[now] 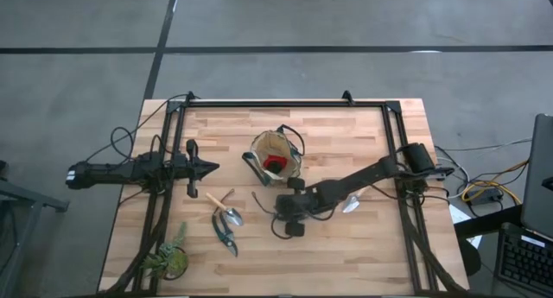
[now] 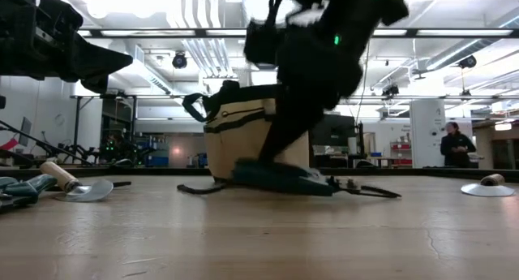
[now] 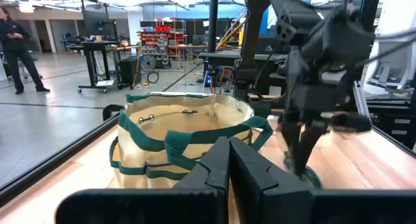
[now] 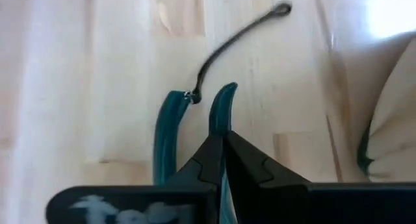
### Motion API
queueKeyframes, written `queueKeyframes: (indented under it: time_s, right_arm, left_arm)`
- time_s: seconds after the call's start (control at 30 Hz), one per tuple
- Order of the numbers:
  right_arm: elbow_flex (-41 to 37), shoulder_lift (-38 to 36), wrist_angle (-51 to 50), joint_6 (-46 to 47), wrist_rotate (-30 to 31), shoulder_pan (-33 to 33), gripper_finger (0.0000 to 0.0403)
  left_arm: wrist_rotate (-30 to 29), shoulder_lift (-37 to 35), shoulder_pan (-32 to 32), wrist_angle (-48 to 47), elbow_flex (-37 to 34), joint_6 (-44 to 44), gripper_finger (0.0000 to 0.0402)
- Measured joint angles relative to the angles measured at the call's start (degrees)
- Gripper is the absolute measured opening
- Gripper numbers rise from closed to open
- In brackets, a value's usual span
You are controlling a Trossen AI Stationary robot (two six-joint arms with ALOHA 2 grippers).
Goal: Pick & Place Garden tools in Gardening bag
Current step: Put the right green shear scissors into the gardening bag
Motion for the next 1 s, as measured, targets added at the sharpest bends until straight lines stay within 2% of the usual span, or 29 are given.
queueKeyframes:
  time_s: [0.2, 0.33, 0.47, 0.77, 0.9, 1.0]
  right_arm:
    - [-0.8, -2.2, -1.2, -0.7, -0.1, 0.1, 0.0007]
    - [-1.1, -2.9, -2.3, 0.4, -4.6, 0.5, 0.0007]
    - [-1.6, -2.8, -2.3, 1.1, -5.6, 1.6, 0.0016]
    - [-2.2, -2.7, 2.3, -2.2, -5.6, 6.6, 0.0105]
    - [-2.5, -2.7, 3.5, -3.1, 2.2, 7.6, 0.0139]
    - [-2.5, -2.1, 3.8, -3.2, 3.4, 7.2, 0.015]
  left_arm:
    - [0.0, 0.0, 0.0, 0.0, 0.0, 0.0, 0.0014]
    - [0.0, 0.1, 0.0, 0.0, 0.0, 0.0, 0.0014]
    - [0.0, 0.1, 0.0, 0.0, 0.0, 0.0, 0.0014]
    - [0.0, 0.1, 0.0, -0.1, 0.0, 0.0, 0.0014]
    - [0.0, 0.1, 0.0, -0.1, 0.0, 0.0, 0.0014]
    - [0.0, 0.1, 0.0, -0.1, 0.0, 0.0, 0.0014]
